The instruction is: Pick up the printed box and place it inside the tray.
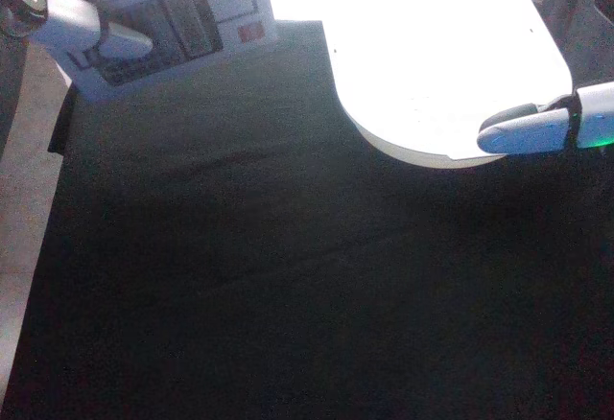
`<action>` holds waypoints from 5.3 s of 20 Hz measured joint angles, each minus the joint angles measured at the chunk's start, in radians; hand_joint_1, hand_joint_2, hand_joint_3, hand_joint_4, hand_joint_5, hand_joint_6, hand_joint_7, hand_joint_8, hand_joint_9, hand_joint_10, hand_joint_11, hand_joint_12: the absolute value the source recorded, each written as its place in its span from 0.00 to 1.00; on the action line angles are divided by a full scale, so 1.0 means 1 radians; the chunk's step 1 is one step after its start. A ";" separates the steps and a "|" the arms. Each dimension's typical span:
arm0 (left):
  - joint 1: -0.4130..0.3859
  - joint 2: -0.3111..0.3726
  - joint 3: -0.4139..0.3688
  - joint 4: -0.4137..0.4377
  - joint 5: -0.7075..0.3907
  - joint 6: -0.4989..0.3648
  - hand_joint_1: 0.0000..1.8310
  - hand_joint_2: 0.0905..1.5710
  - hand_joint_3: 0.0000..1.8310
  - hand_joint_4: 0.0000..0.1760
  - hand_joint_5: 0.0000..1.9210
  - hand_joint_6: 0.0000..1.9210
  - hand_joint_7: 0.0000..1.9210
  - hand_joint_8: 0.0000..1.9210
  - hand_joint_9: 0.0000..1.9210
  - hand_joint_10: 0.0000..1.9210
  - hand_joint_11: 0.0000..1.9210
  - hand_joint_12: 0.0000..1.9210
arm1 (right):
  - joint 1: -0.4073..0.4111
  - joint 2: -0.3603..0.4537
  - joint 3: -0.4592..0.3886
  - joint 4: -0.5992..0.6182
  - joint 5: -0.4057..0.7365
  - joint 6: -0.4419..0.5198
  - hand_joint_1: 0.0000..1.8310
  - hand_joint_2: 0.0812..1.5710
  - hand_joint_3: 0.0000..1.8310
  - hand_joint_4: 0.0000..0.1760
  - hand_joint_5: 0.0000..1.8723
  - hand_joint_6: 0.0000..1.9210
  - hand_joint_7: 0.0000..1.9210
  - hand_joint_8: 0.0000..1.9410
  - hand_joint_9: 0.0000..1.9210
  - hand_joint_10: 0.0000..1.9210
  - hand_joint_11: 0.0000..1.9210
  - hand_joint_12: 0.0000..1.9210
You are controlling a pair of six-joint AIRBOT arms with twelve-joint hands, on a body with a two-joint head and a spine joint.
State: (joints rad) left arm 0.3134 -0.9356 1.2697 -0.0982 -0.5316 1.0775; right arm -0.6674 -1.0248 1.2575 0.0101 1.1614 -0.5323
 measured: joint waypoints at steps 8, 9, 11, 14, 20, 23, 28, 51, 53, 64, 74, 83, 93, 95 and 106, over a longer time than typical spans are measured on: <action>-0.051 0.018 -0.111 0.170 -0.140 -0.002 0.65 0.66 0.00 0.00 0.55 0.43 0.68 0.32 0.73 0.51 0.64 0.75 | 0.058 -0.035 0.027 0.005 0.001 0.004 0.41 0.31 0.00 0.72 0.01 0.00 0.06 0.00 0.03 0.00 0.00 0.24; -0.053 0.018 -0.118 0.180 -0.150 -0.002 0.69 0.65 0.00 0.00 0.55 0.37 0.63 0.41 0.70 0.50 0.62 0.74 | 0.066 -0.044 0.032 0.004 0.002 0.006 0.42 0.31 0.00 0.75 0.01 0.00 0.06 0.00 0.03 0.00 0.00 0.24; -0.057 0.011 -0.125 0.179 -0.184 -0.002 0.70 0.65 0.00 0.00 0.54 0.36 0.61 0.46 0.68 0.51 0.62 0.75 | 0.079 -0.077 0.052 0.008 0.008 0.010 0.41 0.31 0.00 0.64 0.00 0.00 0.06 0.00 0.02 0.00 0.00 0.20; -0.058 -0.036 -0.123 0.158 -0.233 -0.002 0.70 0.67 0.00 0.00 0.50 0.41 0.59 0.51 0.68 0.54 0.63 0.74 | 0.092 -0.109 0.063 0.004 -0.003 0.012 0.40 0.30 0.00 0.49 0.01 0.00 0.07 0.00 0.02 0.00 0.00 0.24; -0.058 -0.071 -0.125 0.163 -0.269 -0.002 0.70 0.67 0.00 0.00 0.50 0.39 0.59 0.52 0.70 0.53 0.63 0.75 | 0.122 -0.131 0.087 0.048 0.001 0.012 0.40 0.30 0.00 0.36 0.03 0.00 0.08 0.00 0.06 0.00 0.00 0.37; -0.055 -0.093 -0.125 0.157 -0.285 -0.003 0.70 0.67 0.00 0.00 0.52 0.37 0.60 0.51 0.68 0.55 0.62 0.76 | 0.135 -0.152 0.087 0.038 0.004 0.013 0.43 0.34 0.01 0.26 0.04 0.00 0.10 0.00 0.07 0.00 0.00 0.32; -0.045 -0.142 -0.119 0.158 -0.291 -0.003 0.65 0.66 0.00 0.00 0.56 0.42 0.63 0.42 0.68 0.57 0.62 0.77 | 0.152 -0.164 0.096 0.045 0.002 0.013 0.43 0.36 0.00 0.01 0.12 0.01 0.14 0.00 0.10 0.00 0.00 0.30; -0.015 -0.158 -0.111 0.158 -0.303 -0.016 0.00 0.59 0.01 0.46 0.05 0.01 0.00 0.00 0.00 0.00 0.00 0.46 | 0.159 -0.177 0.101 0.033 0.003 0.032 0.71 0.64 0.00 0.00 0.58 0.33 0.66 0.38 0.64 0.55 0.56 0.82; -0.015 -0.158 -0.111 0.164 -0.304 -0.019 0.00 0.60 0.00 0.48 0.03 0.01 0.00 0.00 0.00 0.00 0.00 0.22 | 0.159 -0.177 0.105 0.038 0.002 0.031 0.71 0.64 0.00 0.00 0.57 0.34 0.65 0.40 0.64 0.56 0.56 0.84; 0.032 -0.101 -0.112 0.132 -0.327 -0.044 0.00 0.57 0.00 0.72 0.00 0.00 0.00 0.00 0.00 0.00 0.00 0.00 | 0.159 -0.104 0.143 0.039 -0.011 0.031 0.71 0.64 0.00 0.00 0.57 0.37 0.66 0.35 0.64 0.48 0.54 0.80; 0.200 -0.040 -0.164 0.062 -0.541 -0.106 0.00 0.56 0.00 0.00 0.00 0.00 0.00 0.00 0.00 0.00 0.00 0.00 | 0.236 -0.101 0.201 -0.014 -0.169 -0.057 0.64 0.68 0.00 0.00 0.54 0.48 0.66 0.53 0.72 0.70 0.68 0.91; 0.291 -0.015 -0.197 0.021 -0.685 -0.129 0.00 0.58 0.01 0.00 0.00 0.00 0.00 0.00 0.00 0.00 0.00 0.00 | 0.343 -0.101 0.251 -0.106 -0.304 -0.108 0.69 0.71 0.00 0.00 0.49 0.41 0.50 0.67 0.54 0.67 0.50 0.85; 0.340 -0.015 -0.198 -0.005 -0.713 -0.136 0.00 0.54 0.00 0.00 0.00 0.00 0.00 0.00 0.00 0.00 0.00 0.00 | 0.381 -0.102 0.235 -0.127 -0.422 -0.282 0.64 0.68 0.00 0.00 0.55 0.48 0.55 0.55 0.51 0.67 0.47 0.83; 0.342 -0.015 -0.198 -0.010 -0.713 -0.136 0.00 0.54 0.00 0.00 0.00 0.00 0.00 0.00 0.00 0.00 0.00 0.00 | 0.381 -0.103 0.239 -0.127 -0.431 -0.282 0.64 0.68 0.00 0.00 0.54 0.49 0.54 0.55 0.50 0.68 0.46 0.84; 0.366 -0.015 -0.198 -0.028 -0.722 -0.139 0.00 0.53 0.00 0.00 0.00 0.00 0.00 0.00 0.00 0.00 0.00 0.00 | 0.381 -0.103 0.238 -0.117 -0.440 -0.302 0.25 0.42 0.00 1.00 0.00 0.00 0.00 0.00 0.00 0.00 0.00 0.00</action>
State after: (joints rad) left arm 0.6792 -0.9504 1.0718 -0.1261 -1.2537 0.9382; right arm -0.2859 -1.1275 1.4960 -0.1066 0.7216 -0.8341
